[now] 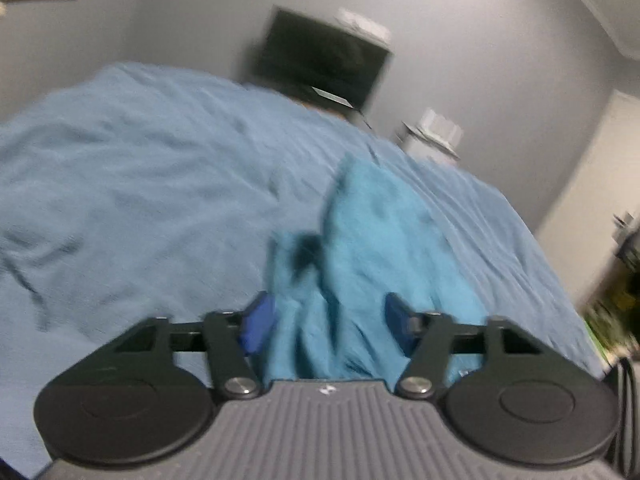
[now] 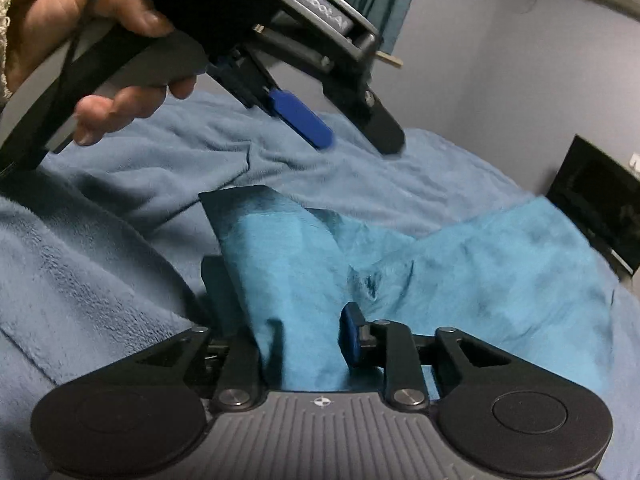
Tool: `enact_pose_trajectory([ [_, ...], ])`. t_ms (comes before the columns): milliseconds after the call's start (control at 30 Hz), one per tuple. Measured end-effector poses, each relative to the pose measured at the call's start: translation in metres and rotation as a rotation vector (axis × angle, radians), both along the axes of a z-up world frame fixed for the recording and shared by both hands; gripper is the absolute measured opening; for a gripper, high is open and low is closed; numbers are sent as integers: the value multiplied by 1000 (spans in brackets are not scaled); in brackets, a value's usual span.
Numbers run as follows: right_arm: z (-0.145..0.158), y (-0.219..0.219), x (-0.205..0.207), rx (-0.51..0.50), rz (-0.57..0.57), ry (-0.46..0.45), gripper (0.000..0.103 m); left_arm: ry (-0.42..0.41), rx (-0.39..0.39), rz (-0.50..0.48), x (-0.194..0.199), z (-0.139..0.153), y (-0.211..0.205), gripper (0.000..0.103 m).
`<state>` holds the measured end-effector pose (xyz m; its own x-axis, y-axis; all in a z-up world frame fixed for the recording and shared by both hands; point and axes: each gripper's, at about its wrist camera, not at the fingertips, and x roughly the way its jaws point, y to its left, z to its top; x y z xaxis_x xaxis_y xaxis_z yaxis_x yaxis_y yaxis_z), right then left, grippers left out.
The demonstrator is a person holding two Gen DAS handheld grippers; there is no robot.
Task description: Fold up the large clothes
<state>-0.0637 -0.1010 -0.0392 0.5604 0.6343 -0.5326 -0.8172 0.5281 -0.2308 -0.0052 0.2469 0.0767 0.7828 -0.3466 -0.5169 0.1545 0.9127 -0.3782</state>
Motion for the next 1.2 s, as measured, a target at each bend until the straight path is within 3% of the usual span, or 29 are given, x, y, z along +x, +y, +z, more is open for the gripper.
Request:
enact_pose_trajectory([
  [133, 5, -1, 1, 49, 7, 56, 52, 58, 54, -91, 9, -12, -18, 43],
  [367, 23, -24, 8, 147, 33, 169, 65, 138, 54, -122, 22, -37, -11, 43],
  [500, 31, -58, 9, 215, -35, 203, 65, 114, 35, -147, 17, -29, -16, 43],
  [633, 39, -99, 25, 290, -167, 215, 63, 131, 86, -166, 7, -26, -22, 50],
  [733, 29, -116, 44, 268, -278, 208, 59, 146, 122, -158, 4, -25, -25, 50],
  [867, 7, -130, 62, 258, -370, 261, 51, 76, 161, -122, -6, -11, -26, 53],
  [1000, -17, -122, 79, 303, -383, 316, 51, 28, 199, -100, -10, -4, -33, 53],
  [1200, -24, -121, 86, 304, -377, 309, 51, 74, 210, -167, -5, -13, -42, 53],
])
